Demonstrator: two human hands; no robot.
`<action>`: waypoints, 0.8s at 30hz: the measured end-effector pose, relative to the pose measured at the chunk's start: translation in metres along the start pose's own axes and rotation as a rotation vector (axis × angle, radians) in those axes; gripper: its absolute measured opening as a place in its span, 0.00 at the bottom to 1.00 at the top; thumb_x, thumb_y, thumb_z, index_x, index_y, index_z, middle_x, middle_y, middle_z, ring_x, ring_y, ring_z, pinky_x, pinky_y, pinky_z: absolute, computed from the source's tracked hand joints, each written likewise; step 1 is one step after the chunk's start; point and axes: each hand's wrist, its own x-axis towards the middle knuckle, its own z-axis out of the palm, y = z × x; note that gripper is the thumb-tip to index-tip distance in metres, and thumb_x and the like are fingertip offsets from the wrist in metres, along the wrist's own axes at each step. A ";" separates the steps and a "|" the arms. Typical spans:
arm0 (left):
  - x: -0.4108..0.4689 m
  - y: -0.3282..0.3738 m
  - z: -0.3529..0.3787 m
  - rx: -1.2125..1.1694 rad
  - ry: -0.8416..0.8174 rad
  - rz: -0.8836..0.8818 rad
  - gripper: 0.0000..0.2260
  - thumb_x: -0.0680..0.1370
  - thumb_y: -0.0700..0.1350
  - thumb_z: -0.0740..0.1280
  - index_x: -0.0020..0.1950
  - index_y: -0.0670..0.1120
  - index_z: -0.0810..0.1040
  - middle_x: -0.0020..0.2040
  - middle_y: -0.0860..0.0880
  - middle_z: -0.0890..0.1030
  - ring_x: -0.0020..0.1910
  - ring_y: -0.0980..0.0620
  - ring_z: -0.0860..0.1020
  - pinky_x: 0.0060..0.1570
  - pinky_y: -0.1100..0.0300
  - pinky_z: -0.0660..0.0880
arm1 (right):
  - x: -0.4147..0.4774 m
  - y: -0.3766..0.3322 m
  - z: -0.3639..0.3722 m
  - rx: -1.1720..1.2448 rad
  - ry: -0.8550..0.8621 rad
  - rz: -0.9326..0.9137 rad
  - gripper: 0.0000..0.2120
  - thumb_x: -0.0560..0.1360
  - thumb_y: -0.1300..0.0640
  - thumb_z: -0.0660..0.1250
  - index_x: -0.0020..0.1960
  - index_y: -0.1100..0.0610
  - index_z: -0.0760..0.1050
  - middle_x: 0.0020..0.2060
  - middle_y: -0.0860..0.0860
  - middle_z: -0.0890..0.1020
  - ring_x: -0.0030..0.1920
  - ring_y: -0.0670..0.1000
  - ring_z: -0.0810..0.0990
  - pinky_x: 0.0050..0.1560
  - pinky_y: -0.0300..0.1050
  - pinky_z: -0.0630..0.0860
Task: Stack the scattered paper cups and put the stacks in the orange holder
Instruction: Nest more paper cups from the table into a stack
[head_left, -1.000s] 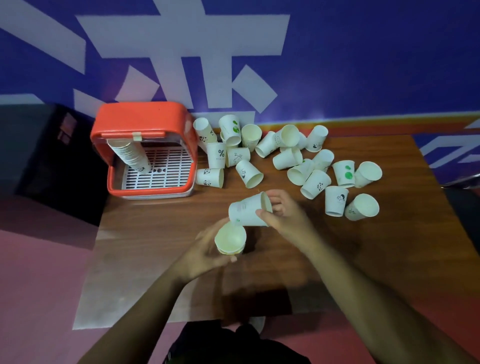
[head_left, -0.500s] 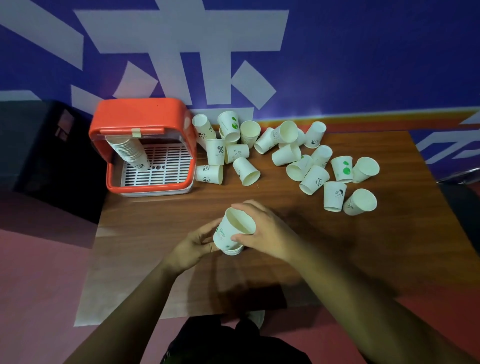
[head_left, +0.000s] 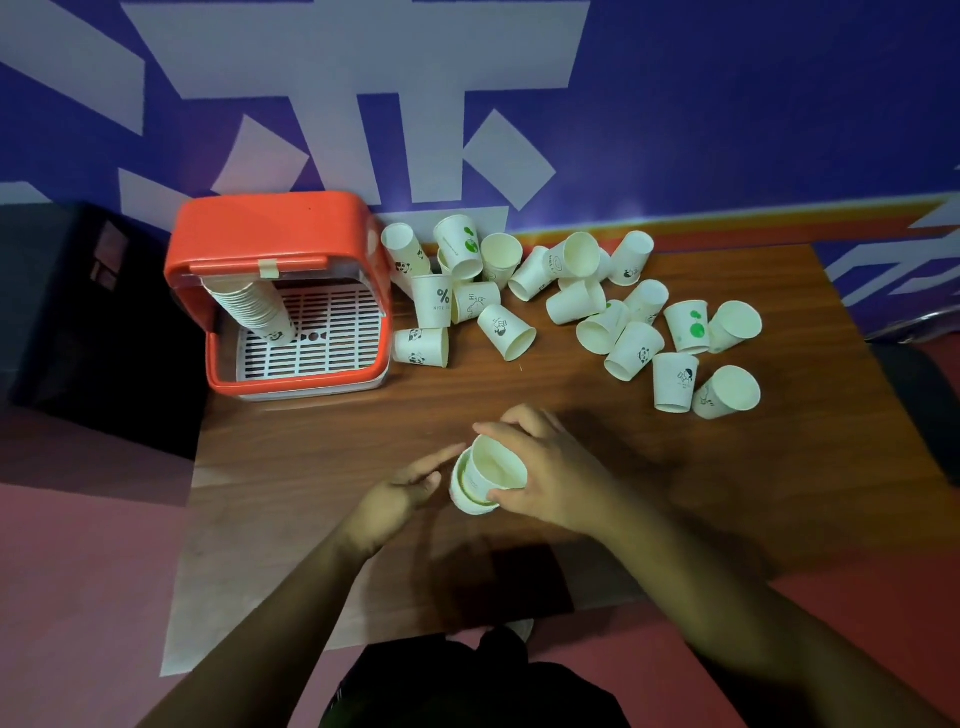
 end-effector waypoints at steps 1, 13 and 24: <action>-0.001 0.002 0.001 -0.009 -0.005 -0.015 0.16 0.86 0.42 0.58 0.70 0.57 0.73 0.62 0.70 0.79 0.65 0.71 0.73 0.64 0.69 0.72 | -0.001 -0.001 0.004 -0.017 -0.005 -0.015 0.35 0.68 0.46 0.74 0.73 0.49 0.68 0.60 0.46 0.69 0.62 0.49 0.69 0.60 0.44 0.73; 0.003 -0.001 0.004 -0.158 -0.011 -0.042 0.16 0.84 0.41 0.60 0.70 0.53 0.76 0.67 0.55 0.80 0.66 0.56 0.78 0.66 0.55 0.75 | -0.014 -0.006 0.067 0.448 -0.028 0.278 0.38 0.72 0.47 0.74 0.77 0.43 0.59 0.72 0.40 0.66 0.69 0.33 0.61 0.65 0.24 0.55; 0.034 0.025 -0.038 0.001 0.036 -0.012 0.12 0.84 0.48 0.63 0.65 0.57 0.80 0.62 0.58 0.82 0.63 0.57 0.79 0.63 0.57 0.77 | 0.032 -0.011 0.070 0.551 0.002 0.490 0.44 0.67 0.37 0.73 0.77 0.39 0.55 0.75 0.42 0.64 0.73 0.44 0.63 0.72 0.50 0.67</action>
